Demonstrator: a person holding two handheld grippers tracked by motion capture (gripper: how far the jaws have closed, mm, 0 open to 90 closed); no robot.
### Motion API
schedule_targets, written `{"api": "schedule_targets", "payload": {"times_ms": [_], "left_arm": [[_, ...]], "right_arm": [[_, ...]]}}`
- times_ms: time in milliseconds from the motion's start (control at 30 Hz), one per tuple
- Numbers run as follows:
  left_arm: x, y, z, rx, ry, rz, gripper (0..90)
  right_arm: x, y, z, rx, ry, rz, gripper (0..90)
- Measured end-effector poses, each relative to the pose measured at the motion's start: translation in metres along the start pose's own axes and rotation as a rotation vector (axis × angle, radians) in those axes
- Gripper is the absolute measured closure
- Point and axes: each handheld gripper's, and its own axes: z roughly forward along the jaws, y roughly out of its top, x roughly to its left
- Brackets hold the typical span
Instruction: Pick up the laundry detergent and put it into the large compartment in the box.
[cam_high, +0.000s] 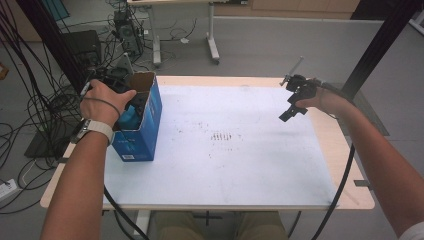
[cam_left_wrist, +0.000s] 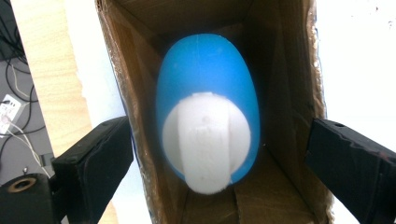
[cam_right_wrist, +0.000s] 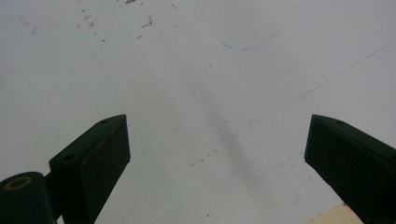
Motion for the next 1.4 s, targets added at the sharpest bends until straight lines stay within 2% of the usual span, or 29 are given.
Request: {"api": "schedule_targets", "payload": {"times_ms": [233, 533, 867, 1067, 1233, 1400], "left_arm": [[-0.001, -0.001, -0.006, -0.009, -0.014, 0.000, 7.7], [-0.009, -0.001, -0.025, -0.055, -0.035, 0.019, 4.5], [-0.026, 0.002, -0.038, -0.073, -0.049, 0.066, 4.4], [-0.031, 0.002, -0.042, -0.083, -0.057, 0.087, 4.5], [-0.035, 0.001, -0.046, -0.113, -0.090, 0.130, 4.4], [-0.043, 0.000, -0.049, -0.131, -0.109, 0.202, 4.5]], "right_arm": [[0.002, 0.000, -0.001, -0.004, -0.002, -0.003, 6.8], [0.002, -0.001, -0.004, -0.007, -0.005, 0.001, 6.8], [0.003, -0.002, -0.004, -0.006, -0.006, 0.002, 6.7], [0.004, -0.002, -0.005, -0.008, -0.008, 0.001, 6.7], [0.004, -0.003, -0.006, -0.007, -0.009, 0.004, 6.7], [0.004, -0.004, -0.007, -0.010, -0.011, 0.003, 6.8]]}}
